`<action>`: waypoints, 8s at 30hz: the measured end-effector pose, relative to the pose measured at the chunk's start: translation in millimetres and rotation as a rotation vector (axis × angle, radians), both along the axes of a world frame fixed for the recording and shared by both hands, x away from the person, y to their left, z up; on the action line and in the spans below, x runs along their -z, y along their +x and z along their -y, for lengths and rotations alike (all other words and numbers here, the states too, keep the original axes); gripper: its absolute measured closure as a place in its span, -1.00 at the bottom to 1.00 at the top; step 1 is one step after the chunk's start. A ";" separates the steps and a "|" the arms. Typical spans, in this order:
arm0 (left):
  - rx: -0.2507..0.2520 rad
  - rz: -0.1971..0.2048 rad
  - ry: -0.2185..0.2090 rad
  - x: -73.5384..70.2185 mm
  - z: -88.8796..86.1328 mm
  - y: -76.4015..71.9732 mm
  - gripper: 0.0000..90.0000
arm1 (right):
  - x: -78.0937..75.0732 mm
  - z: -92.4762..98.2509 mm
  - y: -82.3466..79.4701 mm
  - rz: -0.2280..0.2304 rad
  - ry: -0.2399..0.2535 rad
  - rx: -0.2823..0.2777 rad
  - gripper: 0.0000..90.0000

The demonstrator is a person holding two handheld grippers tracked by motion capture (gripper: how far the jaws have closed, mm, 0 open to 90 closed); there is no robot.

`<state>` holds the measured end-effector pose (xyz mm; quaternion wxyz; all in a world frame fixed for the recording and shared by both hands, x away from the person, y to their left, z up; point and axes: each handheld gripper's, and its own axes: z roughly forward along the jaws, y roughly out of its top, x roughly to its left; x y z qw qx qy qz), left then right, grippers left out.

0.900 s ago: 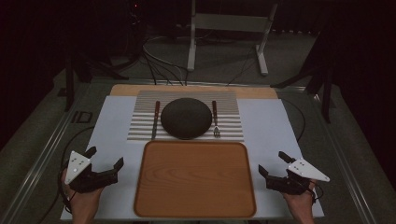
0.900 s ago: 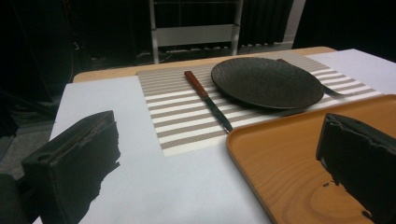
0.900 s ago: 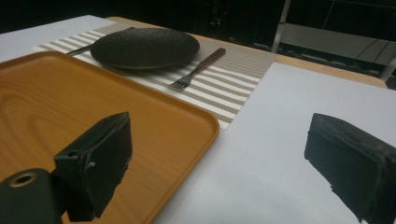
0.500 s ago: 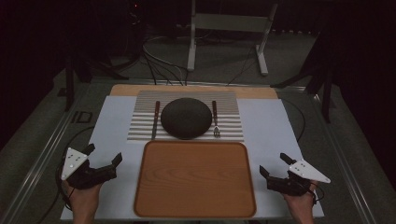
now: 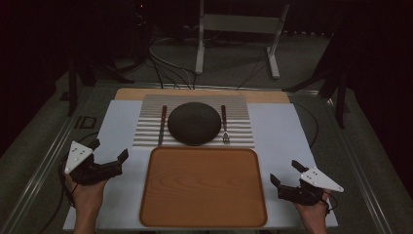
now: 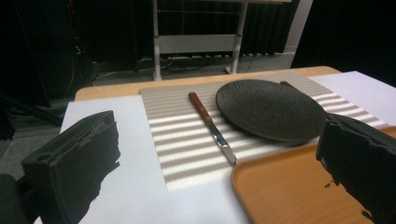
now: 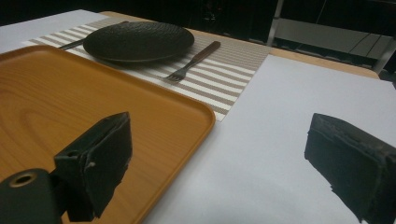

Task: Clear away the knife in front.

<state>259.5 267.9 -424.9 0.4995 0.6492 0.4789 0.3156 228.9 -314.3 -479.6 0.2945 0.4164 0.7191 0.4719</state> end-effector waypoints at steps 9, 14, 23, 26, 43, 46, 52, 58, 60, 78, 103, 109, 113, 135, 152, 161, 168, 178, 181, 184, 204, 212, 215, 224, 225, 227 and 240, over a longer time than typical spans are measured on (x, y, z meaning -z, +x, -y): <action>0.015 -0.013 0.018 -9.7 14.8 30.1 -1.00 | 0.6 1.0 1.2 -0.007 0.003 0.006 -0.83; 0.021 -0.024 0.024 -11.3 22.1 46.0 -1.00 | 0.6 0.8 1.2 -0.006 0.001 0.005 -0.83; 0.016 -0.032 0.035 -15.6 27.6 65.5 -1.00 | 1.0 0.1 2.3 -0.008 -0.002 0.002 -0.83; 0.015 -0.033 0.034 -16.3 28.9 70.4 -1.00 | 1.3 0.1 2.7 -0.008 -0.005 0.001 -0.83; 0.012 -0.073 0.063 -13.7 33.4 96.2 -1.00 | 2.0 0.2 3.3 -0.012 -0.009 0.000 -0.83; 0.012 -0.078 0.072 -13.9 35.5 101.0 -1.00 | 2.0 0.3 3.0 -0.012 -0.009 0.000 -0.83; 0.006 -0.096 0.106 -14.7 38.5 112.0 -1.00 | 2.4 0.9 3.0 -0.014 -0.008 0.002 -0.83; -0.007 -0.123 0.121 -11.4 38.4 123.3 -1.00 | 2.9 0.6 3.7 -0.019 -0.012 0.001 -0.83; -0.014 -0.140 0.128 -9.0 38.1 127.7 -1.00 | 3.0 0.7 3.7 -0.019 -0.014 0.002 -0.83; -0.043 -0.232 0.166 6.0 43.9 153.5 -1.00 | 3.4 0.4 4.2 -0.022 -0.022 -0.001 -0.83; -0.067 -0.321 0.155 36.7 59.8 183.0 -1.00 | 3.9 1.5 3.9 -0.028 -0.019 -0.001 -0.83; -0.070 -0.329 0.130 42.0 65.9 188.2 -1.00 | 4.0 1.7 4.0 -0.028 -0.019 -0.003 -0.83; -0.066 -0.332 0.116 47.1 72.3 191.3 -1.00 | 4.0 1.7 4.1 -0.028 -0.018 -0.005 -0.83; -0.103 -0.459 0.141 76.1 91.6 204.5 -0.64 | 4.3 1.3 3.9 -0.030 -0.022 -0.012 -0.83; -0.058 -0.527 0.151 93.4 101.9 214.5 0.40 | 4.5 2.9 3.9 -0.032 -0.019 -0.008 -0.83; -0.077 -0.559 0.220 89.8 106.5 215.4 0.73 | 4.9 3.0 4.5 -0.034 -0.021 -0.009 -0.83; -0.078 -0.566 0.215 89.1 105.8 215.9 0.74 | 4.7 3.6 4.2 -0.036 -0.021 -0.009 -0.83; -0.089 -0.563 0.198 82.0 99.7 209.7 0.74 | 5.2 4.3 4.4 -0.041 -0.023 -0.008 -0.83; -0.092 -0.557 0.188 78.6 98.2 208.2 0.74 | 5.4 3.7 4.5 -0.042 -0.025 -0.009 -0.83; -0.096 -0.551 0.180 75.6 96.8 206.9 0.74 | 5.5 3.3 4.5 -0.043 -0.026 -0.011 -0.83; -0.134 -0.509 0.127 53.3 90.4 194.1 0.74 | 6.2 2.0 4.8 -0.047 -0.030 -0.016 -0.83; -0.131 -0.503 0.127 50.4 96.7 190.0 0.74 | 6.4 2.0 5.0 -0.047 -0.030 -0.016 -0.83; -0.132 -0.496 0.117 47.3 100.0 186.3 0.74 | 6.4 2.0 5.1 -0.047 -0.030 -0.016 -0.83; -0.133 -0.480 0.142 39.3 104.0 179.4 0.74 | 6.7 1.8 5.5 -0.048 -0.032 -0.016 -0.83; -0.134 -0.477 0.141 38.1 104.4 178.3 0.74 | 6.7 1.8 5.6 -0.048 -0.033 -0.017 -0.83; -0.131 -0.471 0.144 35.3 105.4 176.1 0.74 | 6.7 1.7 5.5 -0.048 -0.034 -0.017 -0.83; -0.127 -0.446 0.131 26.8 112.1 163.0 0.74 | 6.9 0.8 5.4 -0.051 -0.036 -0.020 -0.83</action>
